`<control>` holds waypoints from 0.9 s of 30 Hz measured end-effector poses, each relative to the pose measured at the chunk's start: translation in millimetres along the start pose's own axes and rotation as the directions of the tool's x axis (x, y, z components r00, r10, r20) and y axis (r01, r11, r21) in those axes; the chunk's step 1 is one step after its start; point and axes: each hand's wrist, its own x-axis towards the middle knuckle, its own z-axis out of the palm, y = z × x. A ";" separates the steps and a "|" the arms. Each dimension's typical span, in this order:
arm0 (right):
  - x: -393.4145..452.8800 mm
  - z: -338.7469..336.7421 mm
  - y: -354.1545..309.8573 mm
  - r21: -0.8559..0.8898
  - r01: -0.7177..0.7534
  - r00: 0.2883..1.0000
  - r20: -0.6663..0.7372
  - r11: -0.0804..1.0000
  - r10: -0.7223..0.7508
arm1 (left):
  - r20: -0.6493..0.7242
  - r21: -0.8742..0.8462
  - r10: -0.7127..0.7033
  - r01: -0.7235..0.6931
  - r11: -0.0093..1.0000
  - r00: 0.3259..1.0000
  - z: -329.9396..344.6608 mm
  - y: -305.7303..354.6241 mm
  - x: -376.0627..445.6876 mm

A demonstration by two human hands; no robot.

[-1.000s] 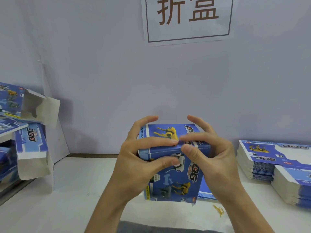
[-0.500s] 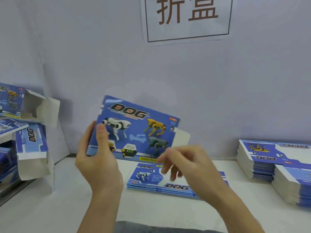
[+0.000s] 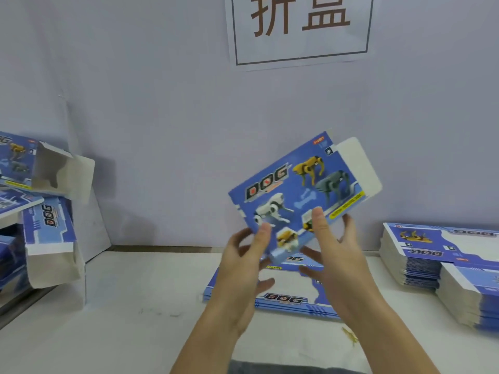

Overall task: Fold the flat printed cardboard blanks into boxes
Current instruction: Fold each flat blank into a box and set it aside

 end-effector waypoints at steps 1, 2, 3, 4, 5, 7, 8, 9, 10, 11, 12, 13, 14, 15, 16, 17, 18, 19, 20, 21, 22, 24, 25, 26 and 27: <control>1.9 -3.0 0.2 0.031 0.022 0.999 -0.040 0.999 -0.020 | 0.036 0.094 0.006 -0.010 0.996 0.999 0.0 -1.4 -0.8; 3.3 -6.3 1.2 0.054 0.044 0.996 -0.075 0.998 -0.039 | 0.073 0.179 0.008 -0.021 0.984 0.997 -1.8 -2.4 -0.9; 4.9 -9.6 2.8 0.070 0.062 0.993 -0.100 0.996 -0.055 | 0.102 0.243 0.002 -0.026 0.970 0.995 -4.2 -2.5 -0.6; 6.6 -12.3 4.2 0.075 0.075 0.992 -0.111 0.994 -0.067 | 0.110 0.280 -0.005 -0.027 0.960 0.994 -7.5 -2.3 0.0; 7.8 -14.5 5.5 0.066 0.089 0.990 -0.114 0.994 -0.081 | 0.094 0.292 -0.001 -0.027 0.956 0.996 -11.3 -1.7 0.9; 9.9 -18.9 6.9 -0.008 0.114 0.989 -0.099 0.993 -0.114 | -0.012 0.251 0.053 -0.048 0.967 0.999 -20.3 2.0 4.9; 10.7 -21.3 7.4 -0.054 0.126 0.989 -0.075 0.991 -0.130 | -0.071 0.222 0.097 -0.079 0.972 0.993 -25.1 4.2 7.3; 11.1 -23.5 7.4 -0.096 0.136 0.990 -0.032 0.986 -0.139 | -0.113 0.193 0.153 -0.129 0.973 0.982 -30.2 6.9 9.1; 10.8 -25.3 7.0 -0.140 0.138 0.990 0.030 0.980 -0.135 | -0.131 0.170 0.215 -0.192 0.967 0.968 -34.7 9.4 10.3; 11.1 -26.9 7.5 -0.198 0.135 0.988 0.107 0.971 -0.115 | -0.127 0.157 0.268 -0.247 0.956 0.955 -37.7 11.9 10.5; 11.3 -28.1 8.6 -0.273 0.128 0.979 0.189 0.954 -0.078 | -0.113 0.147 0.301 -0.284 0.947 0.947 -40.4 12.9 11.0; 10.9 -28.3 10.0 -0.349 0.126 0.963 0.268 0.929 -0.029 | -0.094 0.120 0.315 -0.304 0.945 0.944 -41.7 13.0 11.2; 9.9 -27.1 11.1 -0.414 0.127 0.941 0.338 0.901 0.022 | -0.077 0.073 0.315 -0.310 0.948 0.946 -42.0 12.4 11.2; 8.4 -25.5 12.9 -0.458 0.129 0.917 0.392 0.880 0.070 | -0.072 0.031 0.308 -0.306 0.951 0.949 -41.4 11.3 10.5; 7.3 -24.0 14.7 -0.479 0.125 0.899 0.425 0.869 0.105 | -0.077 0.010 0.304 -0.304 0.953 0.949 -40.0 10.3 9.5; 6.2 -22.9 16.6 -0.487 0.121 0.890 0.439 0.865 0.122 | -0.089 0.011 0.308 -0.308 0.951 0.947 -38.4 9.2 8.2; 5.3 -21.4 17.4 -0.482 0.121 0.891 0.437 0.868 0.118 | -0.094 0.013 0.323 -0.324 0.946 0.942 -37.1 7.8 7.1; 4.7 -20.0 17.6 -0.465 0.120 0.902 0.419 0.877 0.099 | -0.091 0.009 0.348 -0.349 0.937 0.933 -35.2 6.7 6.3; 4.1 -18.0 17.4 -0.429 0.119 0.919 0.388 0.896 0.064 | -0.080 0.003 0.372 -0.373 0.928 0.925 -32.5 5.1 5.4; 4.0 -16.1 17.9 -0.376 0.124 0.937 0.349 0.918 0.017 | -0.062 0.001 0.394 -0.395 0.919 0.917 -28.7 3.6 3.9; 4.2 -14.2 19.5 -0.312 0.142 0.949 0.311 0.939 -0.040 | -0.042 0.008 0.420 -0.420 0.908 0.907 -24.0 1.6 2.6; 5.7 -10.3 24.8 -0.204 0.207 0.952 0.267 0.957 -0.149 | -0.006 0.049 0.498 -0.497 0.866 0.867 -13.2 -3.9 0.6; 5.7 -9.0 26.8 -0.161 0.243 0.944 0.266 0.957 -0.195 | 0.001 0.075 0.533 -0.531 0.844 0.846 -8.2 -6.2 -0.3; 5.4 -8.5 27.9 -0.119 0.269 0.935 0.270 0.956 -0.230 | 0.002 0.097 0.557 -0.554 0.827 0.831 -4.5 -7.9 -0.9; 5.1 -8.9 28.3 -0.077 0.276 0.930 0.274 0.958 -0.246 | 0.000 0.112 0.569 -0.566 0.817 0.822 -2.6 -9.5 -0.9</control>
